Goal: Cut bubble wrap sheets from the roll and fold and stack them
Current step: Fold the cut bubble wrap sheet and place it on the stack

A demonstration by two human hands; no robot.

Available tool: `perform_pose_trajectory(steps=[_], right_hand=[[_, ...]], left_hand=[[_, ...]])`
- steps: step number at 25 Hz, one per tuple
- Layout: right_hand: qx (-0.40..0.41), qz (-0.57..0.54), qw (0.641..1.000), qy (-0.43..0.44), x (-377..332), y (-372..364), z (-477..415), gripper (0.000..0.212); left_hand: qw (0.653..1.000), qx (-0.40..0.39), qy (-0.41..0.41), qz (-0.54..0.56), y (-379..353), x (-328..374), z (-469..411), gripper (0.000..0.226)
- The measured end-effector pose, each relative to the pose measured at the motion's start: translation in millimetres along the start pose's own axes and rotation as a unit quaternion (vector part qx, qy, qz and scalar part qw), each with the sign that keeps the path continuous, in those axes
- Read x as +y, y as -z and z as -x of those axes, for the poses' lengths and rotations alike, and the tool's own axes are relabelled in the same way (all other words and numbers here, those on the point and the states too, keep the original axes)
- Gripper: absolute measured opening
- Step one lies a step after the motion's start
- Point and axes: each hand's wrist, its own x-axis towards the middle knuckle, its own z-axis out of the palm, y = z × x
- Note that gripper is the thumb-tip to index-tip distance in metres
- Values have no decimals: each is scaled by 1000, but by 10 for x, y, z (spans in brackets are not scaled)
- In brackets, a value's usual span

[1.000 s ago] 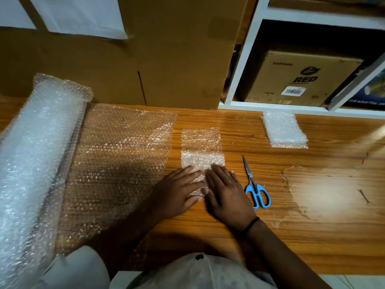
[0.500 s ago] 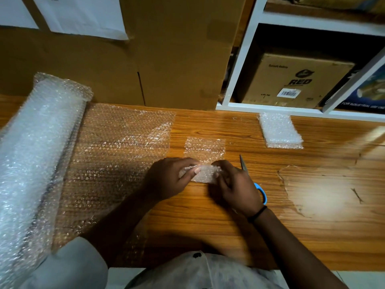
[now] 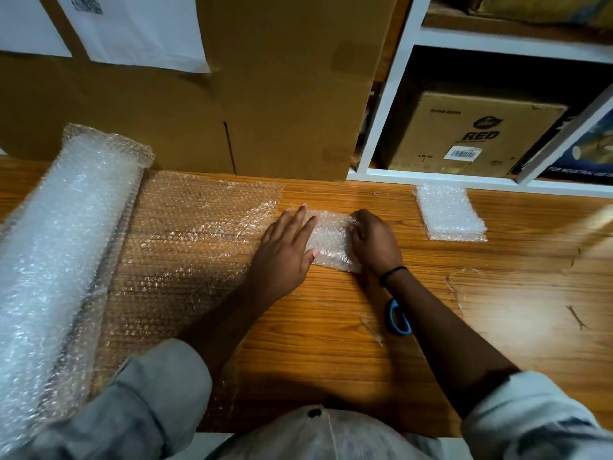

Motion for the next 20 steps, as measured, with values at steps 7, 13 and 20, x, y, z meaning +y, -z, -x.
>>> perform_pose_trajectory(steps=[7, 13, 20], right_hand=[[32, 90, 995, -15, 44, -162, -79, 35], [-97, 166, 978, 82, -100, -229, 202, 60], [-138, 170, 974, 56, -36, -257, 87, 55]], left_hand=[[990, -130, -2, -62, -216, 25, -164, 65], [982, -169, 20, -81, -309, 10, -153, 67], [980, -190, 27, -60, -273, 18, -146, 67]])
